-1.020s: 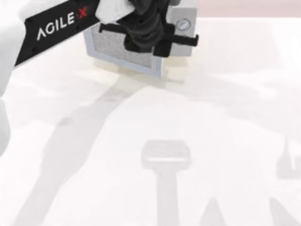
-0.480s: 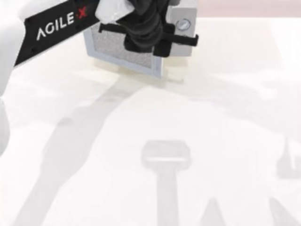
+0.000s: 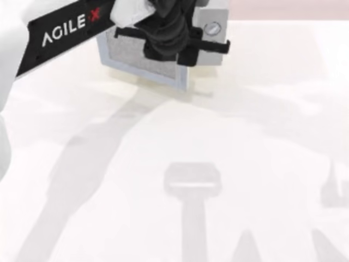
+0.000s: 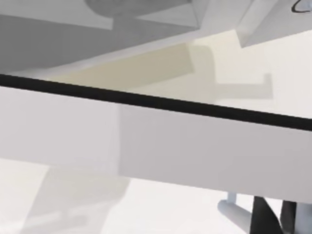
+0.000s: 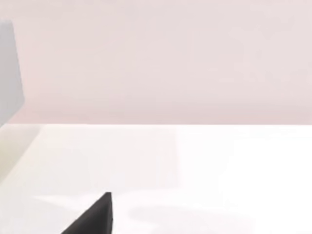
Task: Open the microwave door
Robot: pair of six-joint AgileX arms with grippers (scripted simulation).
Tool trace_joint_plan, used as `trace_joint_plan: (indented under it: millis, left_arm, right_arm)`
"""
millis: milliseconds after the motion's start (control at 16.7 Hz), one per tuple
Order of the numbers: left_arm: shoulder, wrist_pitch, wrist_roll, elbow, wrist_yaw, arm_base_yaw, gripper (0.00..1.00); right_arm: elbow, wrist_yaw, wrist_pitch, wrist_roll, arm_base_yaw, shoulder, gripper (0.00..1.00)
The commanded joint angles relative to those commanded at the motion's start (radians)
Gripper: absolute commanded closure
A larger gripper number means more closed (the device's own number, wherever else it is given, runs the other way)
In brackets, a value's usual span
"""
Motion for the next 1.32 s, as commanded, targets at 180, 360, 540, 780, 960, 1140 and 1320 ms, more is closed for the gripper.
trace_joint_plan:
  millis: [180, 360, 540, 780, 960, 1140, 1320]
  left_arm:
    - [-0.039, 0.025, 0.044, -0.055, 0.02, 0.012, 1.0]
    - [-0.086, 0.056, 0.102, -0.123, 0.049, 0.026, 1.0]
    - [-0.095, 0.062, 0.117, -0.141, 0.057, 0.03, 1.0]
    - [-0.095, 0.062, 0.117, -0.141, 0.057, 0.03, 1.0]
    - [-0.095, 0.062, 0.117, -0.141, 0.057, 0.03, 1.0]
    - [-0.095, 0.062, 0.117, -0.141, 0.057, 0.03, 1.0]
    - [-0.095, 0.062, 0.117, -0.141, 0.057, 0.03, 1.0]
  right_arm:
    - [0.0, 0.0, 0.0, 0.0, 0.0, 0.0, 0.0]
    - [0.0, 0.0, 0.0, 0.0, 0.0, 0.0, 0.0]
    - [0.0, 0.0, 0.0, 0.0, 0.0, 0.0, 0.0]
    - [0.0, 0.0, 0.0, 0.0, 0.0, 0.0, 0.0]
    - [0.0, 0.0, 0.0, 0.0, 0.0, 0.0, 0.0]
    - [0.0, 0.0, 0.0, 0.0, 0.0, 0.0, 0.0]
    - [0.0, 0.0, 0.0, 0.0, 0.0, 0.0, 0.0]
